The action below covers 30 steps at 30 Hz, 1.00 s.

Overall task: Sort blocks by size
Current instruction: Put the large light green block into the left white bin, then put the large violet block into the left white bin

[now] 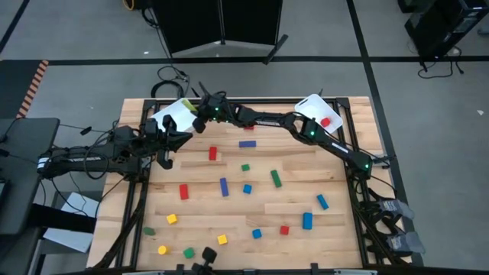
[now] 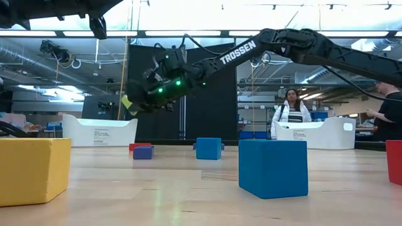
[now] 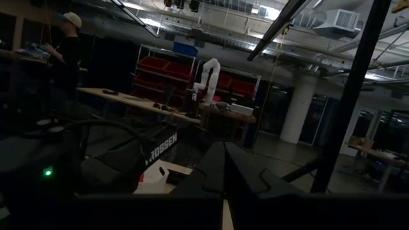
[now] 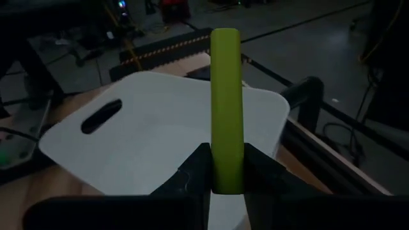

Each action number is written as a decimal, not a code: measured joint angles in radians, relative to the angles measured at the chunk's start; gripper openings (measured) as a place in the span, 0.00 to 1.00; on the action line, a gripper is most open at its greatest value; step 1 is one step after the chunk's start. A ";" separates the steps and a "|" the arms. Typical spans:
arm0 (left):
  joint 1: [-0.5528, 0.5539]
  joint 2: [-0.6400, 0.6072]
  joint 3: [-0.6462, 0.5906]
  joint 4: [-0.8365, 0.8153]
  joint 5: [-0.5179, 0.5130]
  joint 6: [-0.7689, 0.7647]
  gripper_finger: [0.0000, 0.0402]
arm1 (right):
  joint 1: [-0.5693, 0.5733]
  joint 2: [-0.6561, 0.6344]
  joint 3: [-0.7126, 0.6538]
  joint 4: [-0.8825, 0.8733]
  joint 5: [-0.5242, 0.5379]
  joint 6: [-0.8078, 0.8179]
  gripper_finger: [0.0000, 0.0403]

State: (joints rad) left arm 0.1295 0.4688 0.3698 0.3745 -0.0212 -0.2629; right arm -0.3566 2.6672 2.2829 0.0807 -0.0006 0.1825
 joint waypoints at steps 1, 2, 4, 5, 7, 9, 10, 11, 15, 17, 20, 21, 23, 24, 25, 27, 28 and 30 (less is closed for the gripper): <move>0.000 0.000 0.000 0.000 0.000 0.001 0.03 | 0.002 0.000 0.000 -0.001 0.000 0.000 0.17; 0.000 0.000 0.000 0.000 0.000 0.003 0.03 | 0.003 0.000 0.000 -0.006 0.000 -0.001 0.17; 0.000 0.000 0.000 0.000 0.000 0.006 0.03 | 0.007 0.012 0.000 0.010 -0.002 -0.001 0.17; 0.000 0.000 0.000 0.000 0.000 0.006 0.03 | 0.007 0.015 0.000 0.006 -0.007 0.002 0.17; 0.000 0.000 0.000 -0.001 0.000 0.007 0.03 | 0.007 0.025 -0.001 0.003 -0.009 0.009 0.18; 0.000 0.000 0.000 -0.003 0.000 0.006 0.03 | 0.007 0.032 -0.001 0.019 -0.012 0.022 0.21; 0.000 0.000 0.000 -0.004 0.000 0.006 0.03 | 0.007 0.032 -0.001 0.018 -0.020 0.028 0.23; 0.000 0.000 0.000 -0.004 0.000 0.006 0.03 | 0.007 0.032 -0.001 0.018 -0.023 0.032 0.25; 0.000 0.000 0.000 -0.005 0.000 0.007 0.03 | 0.007 0.032 -0.001 0.032 -0.029 -0.008 0.29; 0.000 0.000 0.000 -0.005 0.000 0.008 0.03 | 0.008 0.032 -0.001 0.055 -0.059 -0.031 0.29; 0.000 0.000 0.000 -0.005 0.000 0.015 0.03 | 0.013 0.032 -0.001 0.083 -0.083 -0.061 0.29; 0.000 0.000 0.000 -0.005 0.000 0.015 0.03 | 0.014 0.031 -0.001 0.087 -0.085 -0.070 0.29; 0.000 0.000 0.000 -0.004 0.000 0.015 0.03 | 0.017 0.022 -0.001 0.091 -0.093 -0.085 0.29; 0.000 0.000 0.000 -0.004 0.000 0.015 0.03 | 0.020 0.015 -0.001 0.097 -0.098 -0.096 0.29; 0.000 0.000 0.000 -0.004 0.004 0.016 0.03 | 0.022 0.004 -0.001 0.103 -0.099 -0.110 0.28; 0.000 0.000 0.000 -0.004 0.019 0.020 0.03 | 0.029 -0.018 -0.001 0.112 -0.099 -0.147 0.26; 0.000 0.000 0.000 -0.004 0.024 0.021 0.03 | 0.034 -0.028 -0.001 0.112 -0.099 -0.165 0.24; 0.000 -0.001 0.000 -0.004 0.034 0.022 0.03 | 0.045 -0.041 -0.001 0.109 -0.099 -0.195 0.19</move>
State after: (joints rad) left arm 0.1291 0.4683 0.3698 0.3702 0.0128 -0.2409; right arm -0.3115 2.6259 2.2822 0.1898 -0.0994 -0.0127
